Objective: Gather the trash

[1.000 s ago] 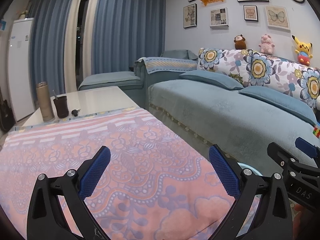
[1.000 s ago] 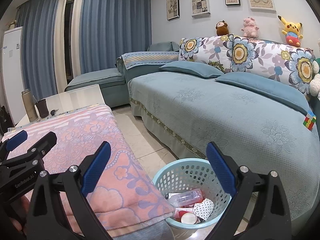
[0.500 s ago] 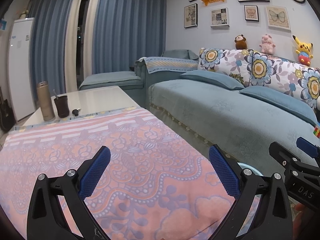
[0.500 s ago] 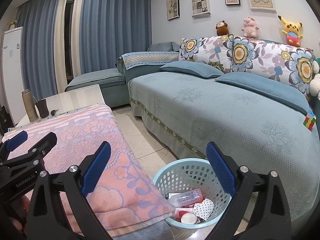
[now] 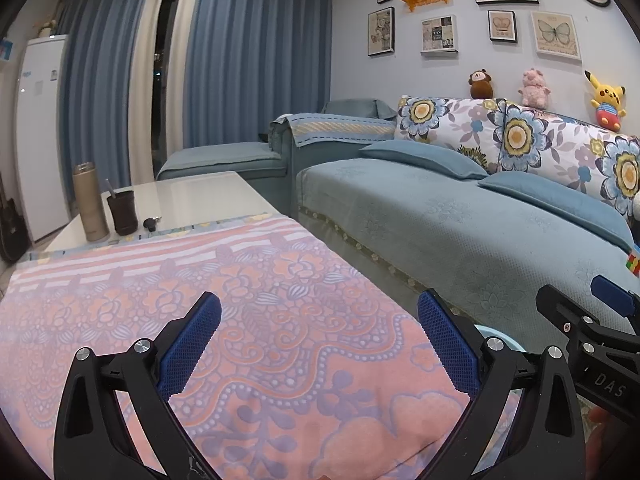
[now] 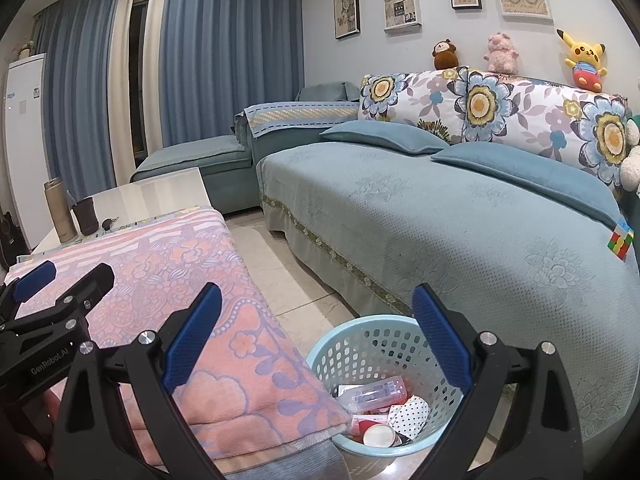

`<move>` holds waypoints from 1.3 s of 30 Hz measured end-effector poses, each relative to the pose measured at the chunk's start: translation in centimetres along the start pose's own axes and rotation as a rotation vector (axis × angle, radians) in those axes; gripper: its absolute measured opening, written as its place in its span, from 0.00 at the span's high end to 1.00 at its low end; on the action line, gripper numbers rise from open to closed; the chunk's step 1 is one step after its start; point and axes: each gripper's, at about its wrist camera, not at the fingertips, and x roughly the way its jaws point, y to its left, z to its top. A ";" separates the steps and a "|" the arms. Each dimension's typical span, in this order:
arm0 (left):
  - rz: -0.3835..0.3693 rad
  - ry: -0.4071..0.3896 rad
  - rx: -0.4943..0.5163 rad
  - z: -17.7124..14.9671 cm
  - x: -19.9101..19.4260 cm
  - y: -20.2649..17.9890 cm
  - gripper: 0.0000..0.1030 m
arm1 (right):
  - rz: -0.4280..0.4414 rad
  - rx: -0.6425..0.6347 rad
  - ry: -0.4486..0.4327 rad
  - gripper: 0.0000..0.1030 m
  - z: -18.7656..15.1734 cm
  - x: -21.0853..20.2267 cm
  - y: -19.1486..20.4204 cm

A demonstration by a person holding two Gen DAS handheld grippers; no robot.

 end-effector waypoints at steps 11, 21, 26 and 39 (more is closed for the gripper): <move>0.007 0.030 -0.016 -0.1 0.7 0.5 0.07 | 0.011 0.009 0.016 0.11 0.1 0.3 -0.1; 0.013 0.031 -0.015 -0.2 1.0 0.6 0.07 | 0.018 0.001 0.011 0.11 0.2 0.0 0.3; 0.016 0.031 -0.013 -0.3 1.0 0.6 0.07 | 0.019 0.002 0.013 0.11 0.3 0.0 0.3; -0.001 0.034 -0.026 -0.5 1.0 1.1 0.08 | 0.016 0.011 0.045 0.11 0.1 0.7 -0.1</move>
